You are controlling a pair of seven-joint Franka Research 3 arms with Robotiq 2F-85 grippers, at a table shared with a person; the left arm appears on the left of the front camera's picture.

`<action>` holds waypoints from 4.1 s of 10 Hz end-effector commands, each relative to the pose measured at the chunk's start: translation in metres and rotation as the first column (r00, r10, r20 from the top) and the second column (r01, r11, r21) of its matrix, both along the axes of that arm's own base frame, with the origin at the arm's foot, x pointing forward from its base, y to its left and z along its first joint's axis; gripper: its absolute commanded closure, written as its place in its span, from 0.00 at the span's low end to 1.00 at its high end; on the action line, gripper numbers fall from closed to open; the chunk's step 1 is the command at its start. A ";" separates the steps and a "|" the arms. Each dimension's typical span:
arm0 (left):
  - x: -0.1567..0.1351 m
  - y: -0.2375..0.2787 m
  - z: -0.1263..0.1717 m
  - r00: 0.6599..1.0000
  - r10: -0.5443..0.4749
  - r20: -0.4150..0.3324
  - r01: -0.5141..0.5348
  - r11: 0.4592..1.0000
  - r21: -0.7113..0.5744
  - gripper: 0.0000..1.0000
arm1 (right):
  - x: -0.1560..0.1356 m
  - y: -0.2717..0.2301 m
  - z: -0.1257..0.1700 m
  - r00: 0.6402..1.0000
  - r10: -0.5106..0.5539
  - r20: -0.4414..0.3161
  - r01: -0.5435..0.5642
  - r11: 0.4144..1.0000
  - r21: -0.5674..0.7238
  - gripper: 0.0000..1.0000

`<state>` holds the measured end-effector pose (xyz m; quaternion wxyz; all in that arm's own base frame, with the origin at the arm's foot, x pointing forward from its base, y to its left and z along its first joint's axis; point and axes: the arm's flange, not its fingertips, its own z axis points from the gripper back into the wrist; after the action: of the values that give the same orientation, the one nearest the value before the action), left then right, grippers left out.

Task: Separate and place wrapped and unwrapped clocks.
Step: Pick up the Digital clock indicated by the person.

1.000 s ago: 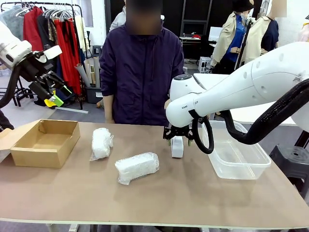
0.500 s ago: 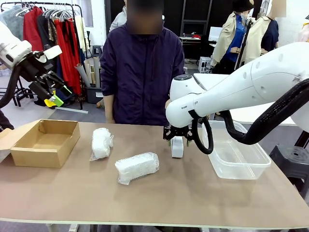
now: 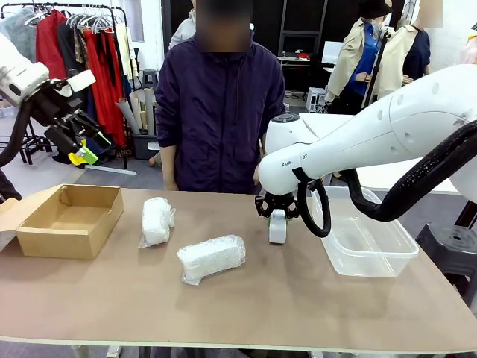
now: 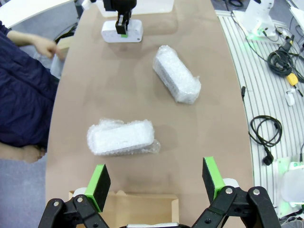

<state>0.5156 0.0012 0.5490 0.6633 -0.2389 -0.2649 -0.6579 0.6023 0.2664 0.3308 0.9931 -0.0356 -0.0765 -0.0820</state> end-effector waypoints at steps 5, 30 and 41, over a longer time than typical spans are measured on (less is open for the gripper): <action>-0.002 0.001 0.002 1.000 -0.003 0.004 0.003 1.000 -0.001 0.00 | -0.016 0.012 0.054 0.999 0.042 -0.028 -0.044 0.995 -0.087 1.00; -0.002 0.001 0.002 1.000 -0.003 0.004 0.003 1.000 -0.001 0.00 | -0.042 0.061 0.179 0.939 0.340 0.044 -0.332 0.934 -0.132 1.00; -0.002 0.001 0.002 1.000 -0.003 0.004 0.003 1.000 -0.001 0.00 | -0.067 0.056 0.259 0.839 0.527 0.135 -0.523 0.850 -0.065 1.00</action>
<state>0.5156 0.0014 0.5490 0.6634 -0.2389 -0.2649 -0.6578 0.5384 0.3276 0.5793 0.9721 -0.0343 -0.1522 0.1752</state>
